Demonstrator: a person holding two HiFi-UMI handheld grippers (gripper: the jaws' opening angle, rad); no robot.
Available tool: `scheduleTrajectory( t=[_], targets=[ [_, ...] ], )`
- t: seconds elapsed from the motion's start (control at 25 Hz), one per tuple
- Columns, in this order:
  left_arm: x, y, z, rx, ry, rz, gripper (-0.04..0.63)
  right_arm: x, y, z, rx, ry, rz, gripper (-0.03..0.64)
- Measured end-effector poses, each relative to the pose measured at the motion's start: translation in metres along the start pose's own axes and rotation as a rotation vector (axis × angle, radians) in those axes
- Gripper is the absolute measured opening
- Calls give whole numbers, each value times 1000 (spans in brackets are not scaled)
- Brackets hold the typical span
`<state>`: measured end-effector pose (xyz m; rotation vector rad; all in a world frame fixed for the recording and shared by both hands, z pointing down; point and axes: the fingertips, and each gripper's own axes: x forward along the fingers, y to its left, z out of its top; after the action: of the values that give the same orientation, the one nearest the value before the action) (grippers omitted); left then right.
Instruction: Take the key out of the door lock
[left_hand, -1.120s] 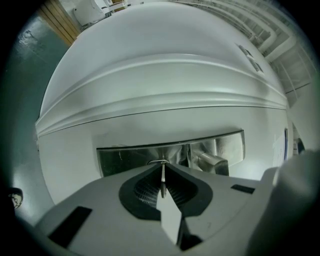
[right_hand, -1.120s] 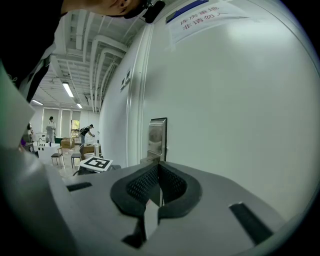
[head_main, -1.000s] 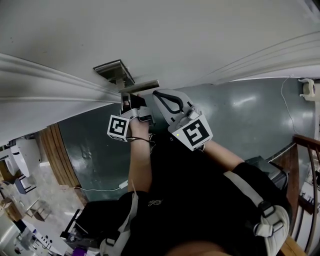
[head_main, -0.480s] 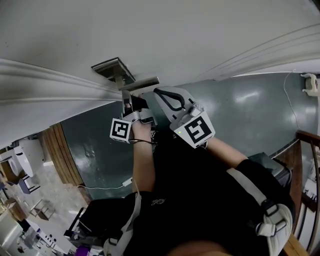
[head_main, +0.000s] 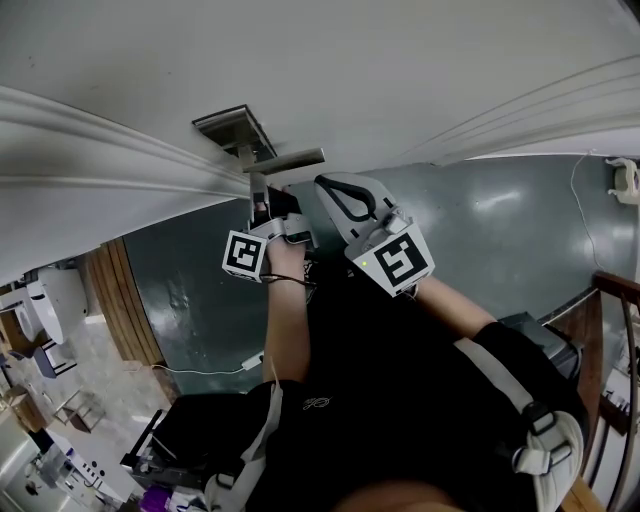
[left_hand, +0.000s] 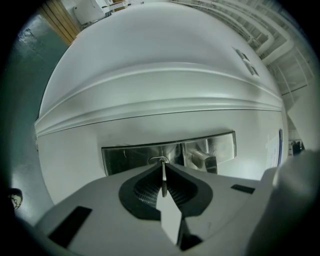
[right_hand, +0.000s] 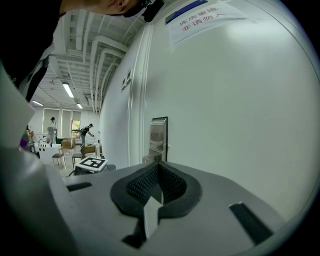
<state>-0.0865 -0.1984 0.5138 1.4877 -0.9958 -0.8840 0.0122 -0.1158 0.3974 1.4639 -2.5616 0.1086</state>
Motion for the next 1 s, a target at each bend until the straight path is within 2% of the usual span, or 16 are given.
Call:
scheduleTrajectory(
  t=[0.56,1.0],
  targets=[
    [-31,-3,-9,1,14,-6,35,-9,11,-9,0,13,25,8],
    [-80,-4,-5,19,36,1,35,-12,38,-33,21,59,42,8]
  ],
)
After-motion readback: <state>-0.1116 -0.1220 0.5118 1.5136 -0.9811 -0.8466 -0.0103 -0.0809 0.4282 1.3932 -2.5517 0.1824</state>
